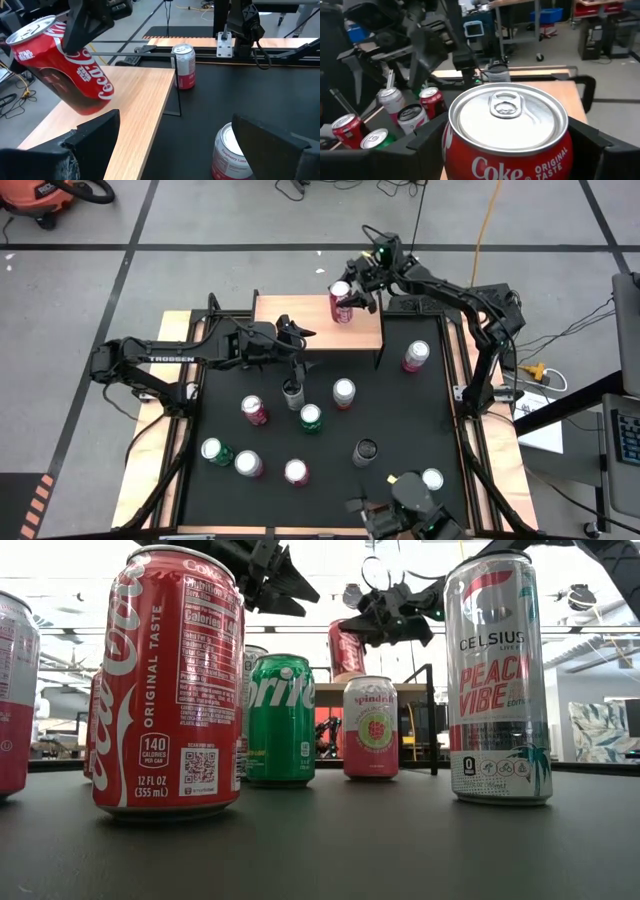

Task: Place canned beverage on shelf
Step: Put the top right red soda can on the shelf

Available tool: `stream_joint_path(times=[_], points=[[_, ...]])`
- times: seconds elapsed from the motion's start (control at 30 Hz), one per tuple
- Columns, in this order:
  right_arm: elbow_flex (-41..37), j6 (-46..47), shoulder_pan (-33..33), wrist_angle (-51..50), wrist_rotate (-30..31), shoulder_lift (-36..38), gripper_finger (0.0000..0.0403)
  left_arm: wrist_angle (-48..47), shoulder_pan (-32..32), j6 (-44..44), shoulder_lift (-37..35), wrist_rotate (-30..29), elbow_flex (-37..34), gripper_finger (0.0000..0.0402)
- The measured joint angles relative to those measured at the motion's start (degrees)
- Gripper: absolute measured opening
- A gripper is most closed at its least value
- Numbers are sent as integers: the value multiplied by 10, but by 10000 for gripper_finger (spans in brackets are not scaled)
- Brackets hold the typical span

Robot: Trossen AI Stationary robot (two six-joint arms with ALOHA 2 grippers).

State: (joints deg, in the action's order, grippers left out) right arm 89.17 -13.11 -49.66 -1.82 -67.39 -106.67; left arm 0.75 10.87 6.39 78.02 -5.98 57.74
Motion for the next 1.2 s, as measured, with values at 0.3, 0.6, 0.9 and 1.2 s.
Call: stream_joint_path(times=[0.3, 0.6, 0.9, 1.2], points=[[-1, -8, 55, 3, 86, 1, 279, -1, 8, 4, 0, -1, 0, 381], [-1, 11, 98, 31, 123, 4, 279, -29, 16, 31, -6, -23, 0, 381], [-1, 24, 95, 50, 148, 5, 279, -69, 22, 25, -8, -29, 0, 381], [-1, 21, 101, 139, 179, 5, 279, -75, 26, 37, -15, -70, 0, 381]])
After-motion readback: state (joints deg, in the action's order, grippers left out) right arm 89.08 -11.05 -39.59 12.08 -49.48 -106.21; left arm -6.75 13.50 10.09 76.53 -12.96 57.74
